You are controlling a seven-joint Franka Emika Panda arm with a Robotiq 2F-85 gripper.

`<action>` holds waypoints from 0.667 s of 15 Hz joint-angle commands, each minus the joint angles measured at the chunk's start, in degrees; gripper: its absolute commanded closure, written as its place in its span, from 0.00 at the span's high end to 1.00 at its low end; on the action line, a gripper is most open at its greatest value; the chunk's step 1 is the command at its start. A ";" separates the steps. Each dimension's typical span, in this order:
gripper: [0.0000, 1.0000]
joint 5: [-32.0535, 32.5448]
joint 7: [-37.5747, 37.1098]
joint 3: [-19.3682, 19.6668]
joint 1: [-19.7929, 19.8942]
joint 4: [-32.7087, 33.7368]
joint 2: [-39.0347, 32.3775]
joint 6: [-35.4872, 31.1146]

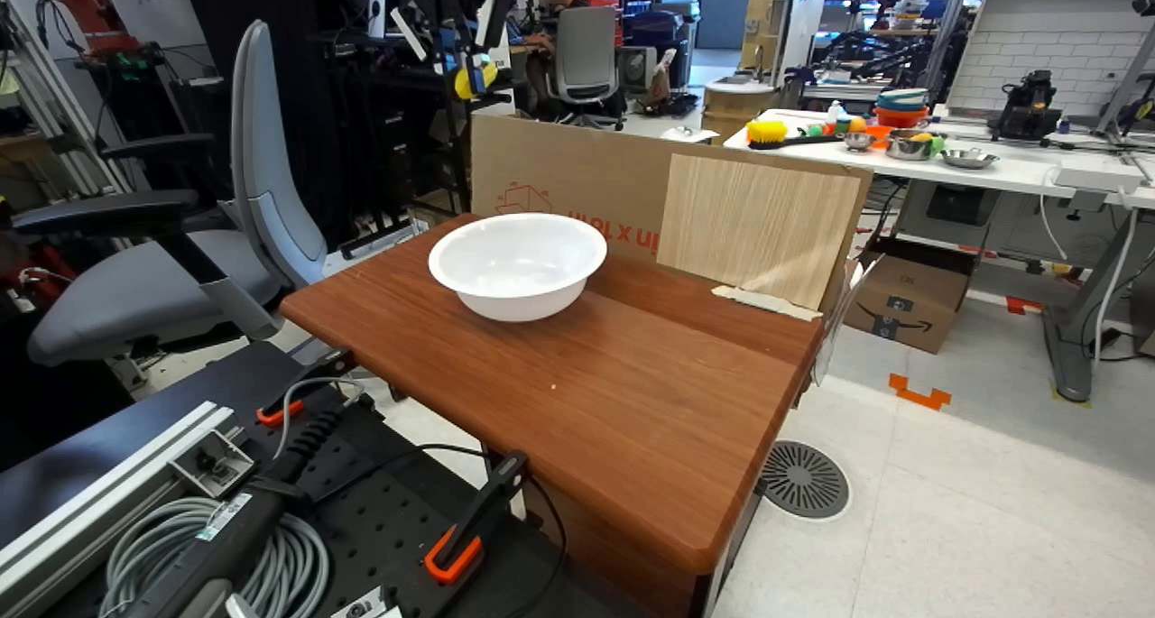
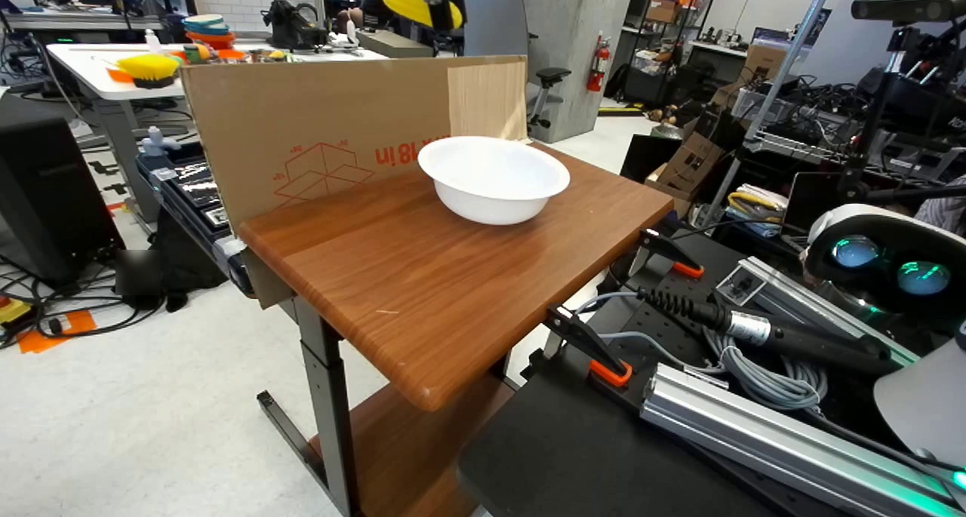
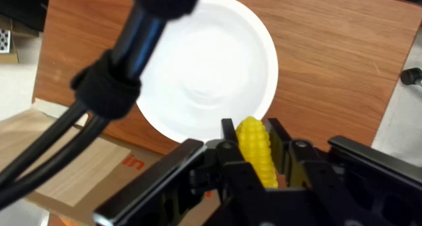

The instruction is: Put the corn toy in the bowl

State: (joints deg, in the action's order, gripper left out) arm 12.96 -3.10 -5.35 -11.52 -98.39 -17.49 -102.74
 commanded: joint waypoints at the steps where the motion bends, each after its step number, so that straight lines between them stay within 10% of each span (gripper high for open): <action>1: 0.07 -0.15 -6.36 1.68 1.89 -3.96 -0.44 -2.08; 10: 0.07 0.62 -21.46 5.80 1.28 -0.45 -14.15 -3.32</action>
State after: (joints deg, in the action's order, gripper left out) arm 13.16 -20.94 -0.95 -9.27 -101.51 -27.89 -107.06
